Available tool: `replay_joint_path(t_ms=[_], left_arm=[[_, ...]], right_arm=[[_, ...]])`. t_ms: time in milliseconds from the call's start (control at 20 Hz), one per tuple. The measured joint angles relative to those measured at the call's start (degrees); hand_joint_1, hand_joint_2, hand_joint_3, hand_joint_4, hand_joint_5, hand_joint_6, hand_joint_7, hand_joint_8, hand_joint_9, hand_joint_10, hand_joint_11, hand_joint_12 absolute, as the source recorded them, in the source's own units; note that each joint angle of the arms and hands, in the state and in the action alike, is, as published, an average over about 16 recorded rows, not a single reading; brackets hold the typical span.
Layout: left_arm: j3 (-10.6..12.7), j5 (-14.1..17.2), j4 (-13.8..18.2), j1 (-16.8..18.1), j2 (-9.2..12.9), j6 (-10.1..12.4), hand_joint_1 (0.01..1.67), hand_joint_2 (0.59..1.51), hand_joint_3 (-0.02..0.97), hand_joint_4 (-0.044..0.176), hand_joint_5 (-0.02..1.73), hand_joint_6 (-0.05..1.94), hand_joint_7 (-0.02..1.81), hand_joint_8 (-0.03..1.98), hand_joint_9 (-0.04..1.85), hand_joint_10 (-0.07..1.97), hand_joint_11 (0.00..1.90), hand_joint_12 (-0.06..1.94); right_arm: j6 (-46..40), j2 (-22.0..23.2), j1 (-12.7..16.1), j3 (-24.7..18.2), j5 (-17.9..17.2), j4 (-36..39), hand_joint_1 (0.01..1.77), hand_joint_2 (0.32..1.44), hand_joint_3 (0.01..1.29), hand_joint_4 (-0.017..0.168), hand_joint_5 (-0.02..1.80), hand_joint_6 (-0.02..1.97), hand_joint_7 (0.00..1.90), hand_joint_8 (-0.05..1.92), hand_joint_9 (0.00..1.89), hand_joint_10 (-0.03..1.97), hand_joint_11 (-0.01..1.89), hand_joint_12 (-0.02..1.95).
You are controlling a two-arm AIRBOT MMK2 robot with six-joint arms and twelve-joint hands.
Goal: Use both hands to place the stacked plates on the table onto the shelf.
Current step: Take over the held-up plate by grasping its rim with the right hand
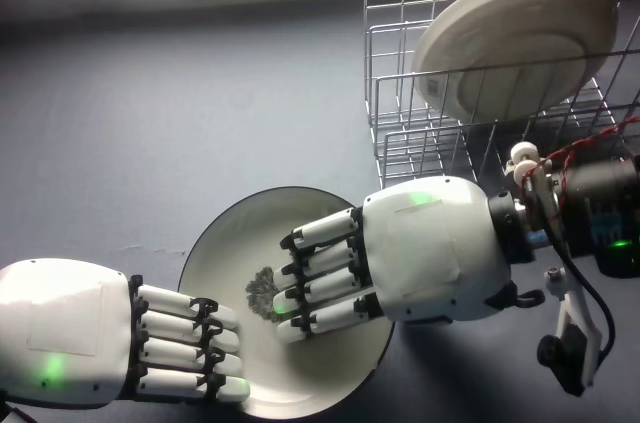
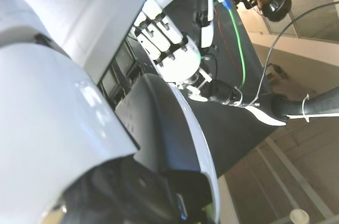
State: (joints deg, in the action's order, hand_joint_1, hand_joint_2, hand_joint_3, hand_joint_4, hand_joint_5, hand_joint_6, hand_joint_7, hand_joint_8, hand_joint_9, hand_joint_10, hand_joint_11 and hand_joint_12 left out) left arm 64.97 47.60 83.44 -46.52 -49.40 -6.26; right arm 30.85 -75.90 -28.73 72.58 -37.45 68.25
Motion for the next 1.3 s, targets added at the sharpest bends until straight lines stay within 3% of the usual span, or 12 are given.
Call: replay_joint_path(t_ms=[550,850,1050,1300], left_arm=[[-0.2,0.1,-0.4,0.0,0.0,0.1,0.02,1.152,0.02,-0.011,0.0,-0.03,0.09,0.02,0.05,0.01,0.02,0.01],[-0.2,0.1,-0.7,0.0,0.0,0.1,0.02,1.147,0.02,-0.011,0.0,-0.03,0.09,0.02,0.05,0.01,0.02,0.01],[-0.1,0.1,-1.0,-0.2,0.0,0.1,0.02,1.145,0.02,-0.011,0.0,-0.03,0.09,0.02,0.05,0.01,0.02,0.01],[-0.1,0.1,-1.5,-0.4,0.0,0.1,0.02,1.145,0.019,-0.011,0.01,-0.03,0.09,0.01,0.06,0.01,0.03,0.02]], right_arm=[[1.0,-2.1,2.5,3.4,-1.5,-1.0,1.25,1.03,0.02,0.01,0.64,0.04,0.69,0.01,0.66,0.26,0.27,1.33],[1.3,-2.3,3.3,3.7,-1.9,-1.4,1.26,1.01,0.02,0.01,0.74,0.14,0.82,0.07,0.83,0.28,0.4,1.29],[1.5,-1.7,3.4,3.3,-1.7,-1.5,1.26,1.01,0.02,0.01,0.74,0.16,0.84,0.08,0.84,0.24,0.39,1.3],[1.8,-0.5,3.2,2.6,-1.1,-1.4,1.27,1.01,0.02,0.009,0.65,0.14,0.74,0.07,0.72,0.18,0.25,1.31]])
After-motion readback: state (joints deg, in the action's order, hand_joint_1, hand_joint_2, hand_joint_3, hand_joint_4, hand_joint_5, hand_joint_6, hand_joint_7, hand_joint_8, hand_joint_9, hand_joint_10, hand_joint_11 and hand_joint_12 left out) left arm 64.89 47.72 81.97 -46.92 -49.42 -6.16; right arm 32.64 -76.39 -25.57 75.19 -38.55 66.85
